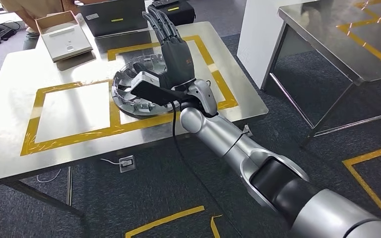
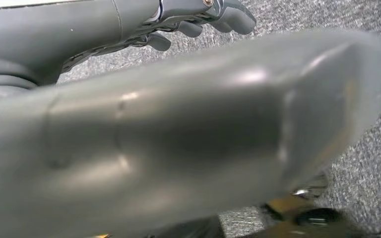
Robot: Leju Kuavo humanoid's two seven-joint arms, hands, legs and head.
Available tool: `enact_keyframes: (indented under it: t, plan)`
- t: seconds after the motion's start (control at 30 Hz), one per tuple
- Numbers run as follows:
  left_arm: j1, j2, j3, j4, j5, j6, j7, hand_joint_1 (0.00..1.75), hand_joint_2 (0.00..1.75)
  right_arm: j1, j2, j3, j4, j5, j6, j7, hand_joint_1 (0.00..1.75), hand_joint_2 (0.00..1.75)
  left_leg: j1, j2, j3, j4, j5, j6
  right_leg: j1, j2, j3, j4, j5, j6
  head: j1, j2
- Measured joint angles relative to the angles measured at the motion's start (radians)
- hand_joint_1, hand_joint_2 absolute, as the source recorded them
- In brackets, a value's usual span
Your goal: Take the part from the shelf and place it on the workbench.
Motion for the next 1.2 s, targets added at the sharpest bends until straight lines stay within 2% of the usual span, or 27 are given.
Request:
enact_keyframes:
  t: [0.07,0.17,0.2,0.23,0.27,0.33,0.37,0.4,0.43,0.47,0.5,0.57,0.6,0.67,0.7,0.73,0.83,0.87,0.9,0.93,0.97,1.0,1.03,1.07,1.1,1.13,1.2]
  plan:
    - [-0.006,-0.001,0.0,-0.001,-0.007,0.0,0.002,0.0,0.0,0.002,-0.017,-0.007,-0.021,-0.004,0.002,0.0,0.0,0.0,-0.012,0.001,0.049,-0.086,0.014,0.009,-0.001,-0.002,-0.005,-0.006,0.019,0.011,0.002,0.0]
    - [-0.01,-0.004,0.0,-0.002,-0.017,-0.005,0.006,0.0,0.0,0.002,-0.036,-0.015,-0.035,-0.013,0.01,-0.002,0.0,0.0,-0.018,0.004,0.036,-0.109,0.041,0.016,-0.007,-0.004,-0.003,-0.028,0.049,0.034,0.002,0.0]
    - [-0.011,-0.004,0.0,-0.002,-0.019,-0.006,0.007,0.0,0.0,0.001,-0.043,-0.016,-0.037,-0.015,0.013,-0.002,0.0,0.0,-0.015,0.006,0.03,-0.117,0.056,0.023,-0.007,-0.003,-0.008,-0.028,0.041,0.039,0.002,0.0]
    - [-0.012,-0.005,0.0,-0.002,-0.02,-0.007,0.008,0.0,0.0,0.0,-0.049,-0.017,-0.037,-0.017,0.016,-0.003,0.0,0.0,-0.012,0.008,0.02,-0.124,0.073,0.029,-0.006,-0.004,-0.017,-0.012,0.012,0.043,0.003,0.0]
    - [-0.014,-0.005,0.0,-0.003,-0.021,-0.008,0.009,0.0,0.0,-0.001,-0.055,-0.018,-0.037,-0.018,0.018,-0.003,0.0,0.0,-0.01,0.01,0.008,-0.128,0.09,0.034,-0.007,-0.004,-0.03,0.027,-0.036,0.046,0.004,0.0]
    - [-0.015,-0.007,0.0,-0.004,-0.022,-0.009,0.009,0.0,0.0,0.002,-0.061,-0.018,-0.038,-0.02,0.019,-0.003,0.0,0.0,-0.01,0.012,-0.024,-0.129,0.117,0.039,-0.007,-0.005,-0.057,0.153,-0.136,0.054,0.006,0.0]
    - [-0.016,-0.009,0.0,-0.004,-0.023,-0.009,0.01,0.0,0.0,0.006,-0.063,-0.018,-0.038,-0.021,0.018,-0.003,0.0,0.0,-0.01,0.013,-0.04,-0.128,0.13,0.04,-0.007,-0.005,-0.063,0.211,-0.157,0.057,0.006,0.0]
    - [-0.015,-0.01,0.0,-0.004,-0.023,-0.009,0.01,0.0,0.0,0.011,-0.064,-0.018,-0.039,-0.022,0.016,-0.002,0.0,0.0,-0.01,0.014,-0.057,-0.126,0.141,0.039,-0.007,-0.005,-0.056,0.243,-0.153,0.059,0.007,0.0]
    - [-0.015,-0.011,0.0,-0.004,-0.023,-0.009,0.01,0.0,0.0,0.017,-0.066,-0.018,-0.041,-0.022,0.015,-0.002,0.0,0.0,-0.01,0.014,-0.072,-0.123,0.151,0.037,-0.007,-0.005,-0.032,0.241,-0.133,0.06,0.007,0.0]
    - [-0.015,-0.011,0.0,-0.004,-0.023,-0.009,0.01,0.0,0.0,0.021,-0.067,-0.018,-0.045,-0.022,0.014,-0.002,0.0,0.0,-0.009,0.015,-0.087,-0.12,0.161,0.035,-0.008,-0.006,0.01,0.204,-0.109,0.06,0.007,0.0]
    - [-0.015,-0.012,0.0,-0.004,-0.024,-0.009,0.01,0.0,0.0,0.024,-0.068,-0.018,-0.05,-0.021,0.013,-0.001,0.0,0.0,-0.01,0.015,-0.101,-0.115,0.169,0.031,-0.007,-0.007,0.065,0.139,-0.102,0.058,0.008,0.0]
    - [-0.016,-0.013,0.0,-0.004,-0.025,-0.009,0.011,0.0,0.0,0.025,-0.068,-0.018,-0.061,-0.019,0.012,-0.001,0.0,0.0,-0.012,0.014,-0.116,-0.106,0.184,0.02,-0.003,-0.007,0.155,0.013,-0.123,0.046,0.009,0.0]
    - [-0.016,-0.013,0.0,-0.004,-0.025,-0.009,0.012,0.0,0.0,0.026,-0.069,-0.018,-0.065,-0.018,0.011,0.0,0.0,0.0,-0.013,0.014,-0.119,-0.105,0.191,0.014,0.0,-0.006,0.175,-0.021,-0.137,0.038,0.009,0.0]
    - [-0.016,-0.014,0.0,-0.004,-0.027,-0.009,0.015,0.0,0.0,0.029,-0.071,-0.019,-0.069,-0.016,0.011,0.003,0.0,0.0,-0.012,0.013,-0.12,-0.109,0.204,0.002,0.001,-0.007,0.174,-0.033,-0.129,0.02,0.01,0.0]
    - [-0.016,-0.014,0.0,-0.004,-0.027,-0.009,0.016,0.0,0.0,0.029,-0.072,-0.019,-0.069,-0.016,0.012,0.003,0.0,0.0,-0.011,0.012,-0.126,-0.104,0.197,-0.005,0.0,-0.009,0.168,-0.035,-0.119,0.011,0.009,0.0]
    - [-0.015,-0.014,0.0,-0.004,-0.028,-0.009,0.016,0.0,0.0,0.028,-0.072,-0.019,-0.069,-0.015,0.014,0.004,0.0,0.0,-0.009,0.011,-0.136,-0.085,0.173,-0.011,-0.002,-0.01,0.159,-0.037,-0.107,0.003,0.008,0.0]
    - [-0.015,-0.015,0.0,-0.004,-0.029,-0.009,0.016,0.0,0.0,0.023,-0.072,-0.019,-0.069,-0.014,0.019,0.006,0.0,0.0,-0.003,0.008,-0.181,0.068,0.038,-0.027,-0.005,-0.012,0.118,-0.039,-0.071,-0.007,0.005,0.0]
    - [-0.016,-0.015,0.0,-0.004,-0.029,-0.009,0.016,0.0,0.0,0.022,-0.072,-0.019,-0.069,-0.013,0.021,0.008,0.0,0.0,-0.001,0.008,-0.189,0.122,0.014,-0.03,-0.005,-0.011,0.104,-0.039,-0.059,-0.006,0.005,0.0]
    - [-0.016,-0.015,0.0,-0.004,-0.029,-0.009,0.016,0.0,0.0,0.022,-0.072,-0.019,-0.069,-0.011,0.022,0.011,0.0,0.0,0.0,0.008,-0.186,0.156,0.012,-0.032,-0.005,-0.011,0.088,-0.038,-0.047,-0.004,0.005,0.0]
    - [-0.016,-0.016,0.0,-0.004,-0.029,-0.009,0.015,0.0,0.0,0.022,-0.072,-0.019,-0.069,-0.008,0.024,0.016,0.0,0.0,0.001,0.008,-0.169,0.16,0.029,-0.033,-0.005,-0.012,0.073,-0.038,-0.035,-0.002,0.005,0.0]
    - [-0.016,-0.016,0.0,-0.004,-0.029,-0.01,0.015,0.0,0.0,0.022,-0.072,-0.019,-0.068,-0.005,0.025,0.02,0.0,0.0,0.002,0.008,-0.133,0.13,0.056,-0.031,-0.005,-0.012,0.058,-0.038,-0.023,0.001,0.005,0.0]
    - [-0.017,-0.016,0.0,-0.004,-0.029,-0.01,0.015,0.0,0.0,0.02,-0.072,-0.019,-0.068,-0.001,0.026,0.024,0.0,0.0,0.002,0.007,-0.083,0.071,0.071,-0.028,-0.006,-0.012,0.045,-0.037,-0.011,0.005,0.005,0.0]
    - [-0.018,-0.016,0.0,-0.005,-0.027,-0.01,0.015,0.0,0.0,0.019,-0.072,-0.019,-0.068,0.003,0.027,0.026,0.0,0.0,0.0,0.007,-0.028,-0.003,0.07,-0.024,-0.005,-0.012,0.035,-0.037,0.0,0.01,0.005,0.0]
    - [-0.019,-0.016,0.0,-0.005,-0.025,-0.01,0.014,0.0,0.0,0.017,-0.072,-0.019,-0.067,0.009,0.03,0.028,0.0,0.0,-0.002,0.005,0.012,-0.062,0.063,-0.017,-0.005,-0.012,0.03,-0.038,0.01,0.016,0.007,0.0]
    - [-0.02,-0.016,0.0,-0.006,-0.023,-0.009,0.014,0.0,0.0,0.014,-0.071,-0.02,-0.062,0.015,0.032,0.03,0.0,0.0,-0.005,0.003,0.036,-0.102,0.051,-0.01,-0.006,-0.012,0.028,-0.04,0.02,0.023,0.006,0.0]
    - [-0.02,-0.016,0.0,-0.006,-0.02,-0.009,0.013,0.0,0.0,0.012,-0.071,-0.02,-0.055,0.02,0.035,0.033,0.0,0.0,-0.009,0.002,0.042,-0.118,0.048,-0.002,-0.006,-0.013,0.029,-0.045,0.029,0.031,0.006,0.0]
    - [-0.019,-0.017,0.0,-0.005,-0.014,-0.008,0.013,0.0,0.0,0.011,-0.072,-0.022,-0.023,0.026,0.042,0.037,0.0,0.0,-0.01,0.003,0.029,-0.123,0.066,0.016,-0.008,-0.012,0.028,-0.05,0.036,0.045,0.002,0.0]
